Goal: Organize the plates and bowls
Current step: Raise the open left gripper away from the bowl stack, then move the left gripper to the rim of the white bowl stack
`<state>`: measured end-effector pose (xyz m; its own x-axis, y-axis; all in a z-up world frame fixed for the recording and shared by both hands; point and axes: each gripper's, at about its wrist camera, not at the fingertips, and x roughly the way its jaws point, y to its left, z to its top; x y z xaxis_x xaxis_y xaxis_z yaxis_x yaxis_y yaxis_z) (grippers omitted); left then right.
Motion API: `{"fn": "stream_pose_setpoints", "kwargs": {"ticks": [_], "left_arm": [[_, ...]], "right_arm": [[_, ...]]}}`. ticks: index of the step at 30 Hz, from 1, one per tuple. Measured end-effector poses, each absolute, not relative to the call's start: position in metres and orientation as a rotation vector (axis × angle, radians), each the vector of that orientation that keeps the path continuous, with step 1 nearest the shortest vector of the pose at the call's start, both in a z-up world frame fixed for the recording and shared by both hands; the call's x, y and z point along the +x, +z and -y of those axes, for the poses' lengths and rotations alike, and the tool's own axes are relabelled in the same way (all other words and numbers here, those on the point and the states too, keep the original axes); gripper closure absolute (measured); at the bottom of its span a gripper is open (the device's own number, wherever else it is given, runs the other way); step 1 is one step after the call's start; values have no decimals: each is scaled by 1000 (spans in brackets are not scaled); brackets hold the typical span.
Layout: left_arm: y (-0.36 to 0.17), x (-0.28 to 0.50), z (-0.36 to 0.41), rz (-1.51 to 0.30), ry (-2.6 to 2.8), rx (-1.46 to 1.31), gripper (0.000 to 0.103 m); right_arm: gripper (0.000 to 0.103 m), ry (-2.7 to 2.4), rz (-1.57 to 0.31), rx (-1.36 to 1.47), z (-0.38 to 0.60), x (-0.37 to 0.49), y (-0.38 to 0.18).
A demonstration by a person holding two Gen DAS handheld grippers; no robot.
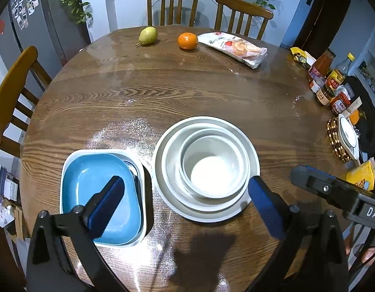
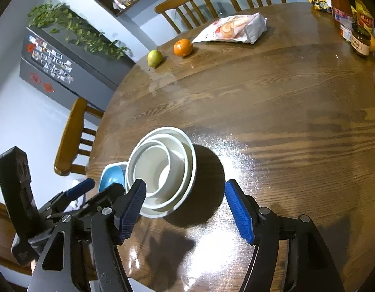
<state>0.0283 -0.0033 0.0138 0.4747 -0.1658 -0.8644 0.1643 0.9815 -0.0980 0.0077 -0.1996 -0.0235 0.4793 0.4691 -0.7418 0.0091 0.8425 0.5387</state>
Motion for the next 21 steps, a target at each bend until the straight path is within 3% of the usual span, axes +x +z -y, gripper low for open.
{"fn": "stream_pose_setpoints", "kwargs": {"ticks": [13,21], "left_arm": [[12,47,-39,-1125,-261,-186,2],[5,58,-53,-1146,-227,-230,10]], "right_arm": [[32,327,-1099,578,210,5,-38],[32,298,-1102,633,215,6,-48]]}}
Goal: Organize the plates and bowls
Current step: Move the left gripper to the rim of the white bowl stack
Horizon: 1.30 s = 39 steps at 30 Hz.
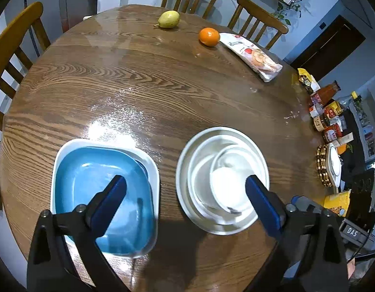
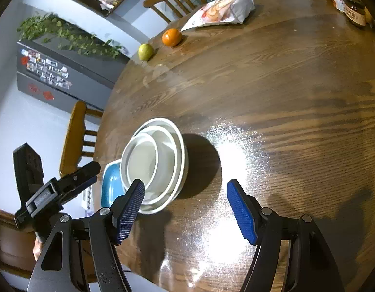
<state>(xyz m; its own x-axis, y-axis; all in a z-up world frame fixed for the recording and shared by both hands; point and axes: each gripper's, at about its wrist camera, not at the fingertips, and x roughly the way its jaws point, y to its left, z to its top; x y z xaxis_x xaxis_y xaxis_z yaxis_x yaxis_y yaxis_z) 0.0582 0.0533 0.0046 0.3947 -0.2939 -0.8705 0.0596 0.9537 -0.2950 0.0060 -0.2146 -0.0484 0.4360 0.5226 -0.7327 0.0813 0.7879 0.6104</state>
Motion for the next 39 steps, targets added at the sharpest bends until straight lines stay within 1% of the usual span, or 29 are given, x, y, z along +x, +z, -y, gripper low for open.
{"fn": "stream_pose_setpoints", "kwargs": {"ticks": [2,3,5,7,10,11,12,13,14,17,18,20,32,35,39], "left_arm": [[4,60,-55,-1140,-215,-212,19],[4,60,-56,-1138,-212,-207,21],[3,64,-59,-1137,-213,-202,28],[1,67,-60,-1139,-216,-201,33],[-3,73,-62,-1146,-210,-190,35],[-4,74,-62,-1150,-211,-189,44],[-6,76,-63,-1155,-213,-187,49],[-7,77,-63,-1161,-214,-186,55],[-10,79,-63,-1169,-213,-182,55],[-14,82,-63,-1179,-211,-180,55],[-15,83,-63,-1182,-210,-180,55],[-16,85,-62,-1187,-212,-173,55],[-26,86,-63,-1221,-218,-131,55],[-26,86,-61,-1223,-214,-117,55],[-28,87,-59,-1229,-209,-107,55]], "right_arm": [[32,294,-1093,637,216,8,-49],[32,292,-1091,637,216,9,-49],[32,288,-1088,636,215,11,-49],[32,288,-1084,645,214,14,-51],[32,283,-1086,650,215,17,-54],[32,285,-1088,649,214,18,-55],[37,286,-1089,646,213,19,-55],[38,289,-1087,640,212,21,-56],[41,293,-1090,636,211,22,-56],[44,293,-1096,630,210,26,-59],[53,291,-1097,627,210,28,-59],[60,300,-1103,624,210,30,-61],[61,320,-1141,626,209,34,-70],[66,321,-1153,607,204,38,-72],[67,291,-1153,534,197,39,-71]]}}
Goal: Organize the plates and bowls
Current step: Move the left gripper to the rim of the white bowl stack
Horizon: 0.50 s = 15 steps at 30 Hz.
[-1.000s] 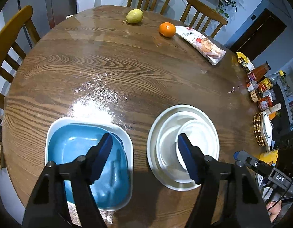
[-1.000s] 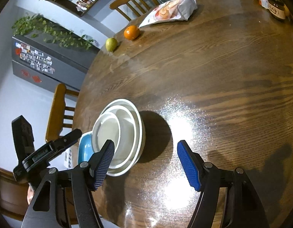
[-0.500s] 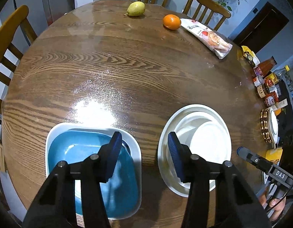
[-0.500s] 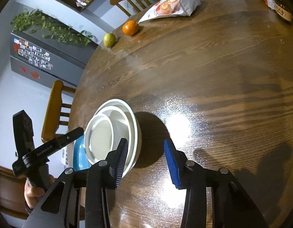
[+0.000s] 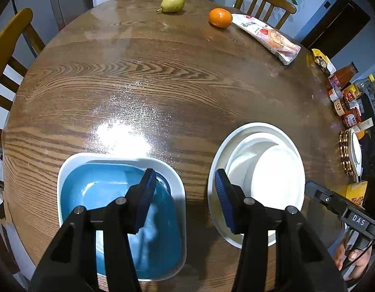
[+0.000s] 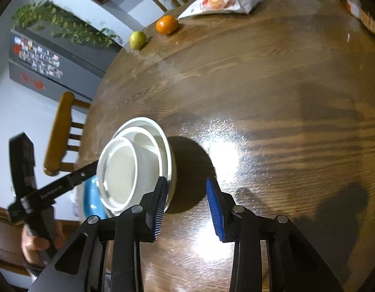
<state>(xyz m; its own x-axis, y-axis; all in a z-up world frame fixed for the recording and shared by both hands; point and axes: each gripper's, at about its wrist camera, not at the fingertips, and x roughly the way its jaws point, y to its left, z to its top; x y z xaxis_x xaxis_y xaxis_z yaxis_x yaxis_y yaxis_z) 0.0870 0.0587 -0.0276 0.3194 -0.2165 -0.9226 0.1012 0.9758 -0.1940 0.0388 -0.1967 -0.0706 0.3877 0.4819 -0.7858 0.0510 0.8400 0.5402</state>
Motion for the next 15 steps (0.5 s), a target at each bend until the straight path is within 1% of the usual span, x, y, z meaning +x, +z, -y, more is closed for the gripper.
{"fn": "stream_pose_setpoints", "kwargs": {"ticks": [15], "left_arm": [[-30,89,-47,-1227,-189,0,56]], "right_arm": [[68,301,-1175,504,188,47,-74]]}}
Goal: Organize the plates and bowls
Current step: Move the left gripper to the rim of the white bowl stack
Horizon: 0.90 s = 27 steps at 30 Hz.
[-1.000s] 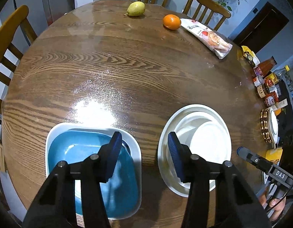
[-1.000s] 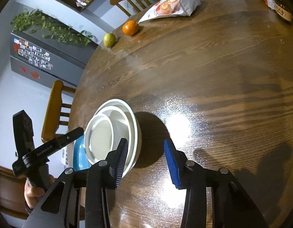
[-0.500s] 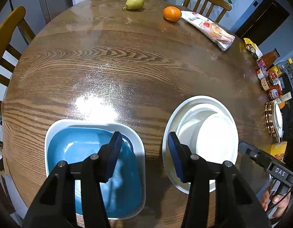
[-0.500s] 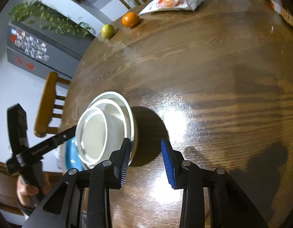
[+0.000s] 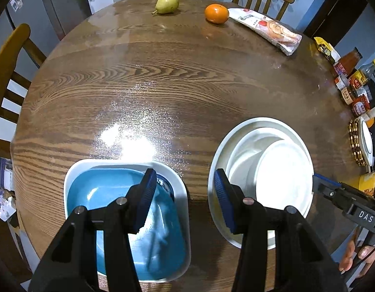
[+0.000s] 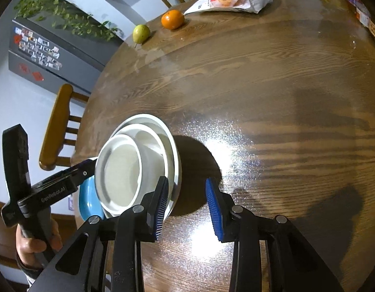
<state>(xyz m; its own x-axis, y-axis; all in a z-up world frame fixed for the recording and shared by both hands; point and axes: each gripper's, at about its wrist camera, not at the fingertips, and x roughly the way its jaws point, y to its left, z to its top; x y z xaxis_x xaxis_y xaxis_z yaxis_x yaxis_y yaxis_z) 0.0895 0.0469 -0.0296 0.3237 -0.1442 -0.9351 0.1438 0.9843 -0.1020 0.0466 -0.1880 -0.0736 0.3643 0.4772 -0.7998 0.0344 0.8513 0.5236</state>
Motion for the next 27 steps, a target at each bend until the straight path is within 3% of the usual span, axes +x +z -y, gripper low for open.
{"fn": "stream_pose_setpoints", "kwargs": {"ticks": [27], "left_arm": [[-29,101,-27,-1236,-197,146,57]], "right_arm": [[68,196,-1227,296,170,60,-60]]}}
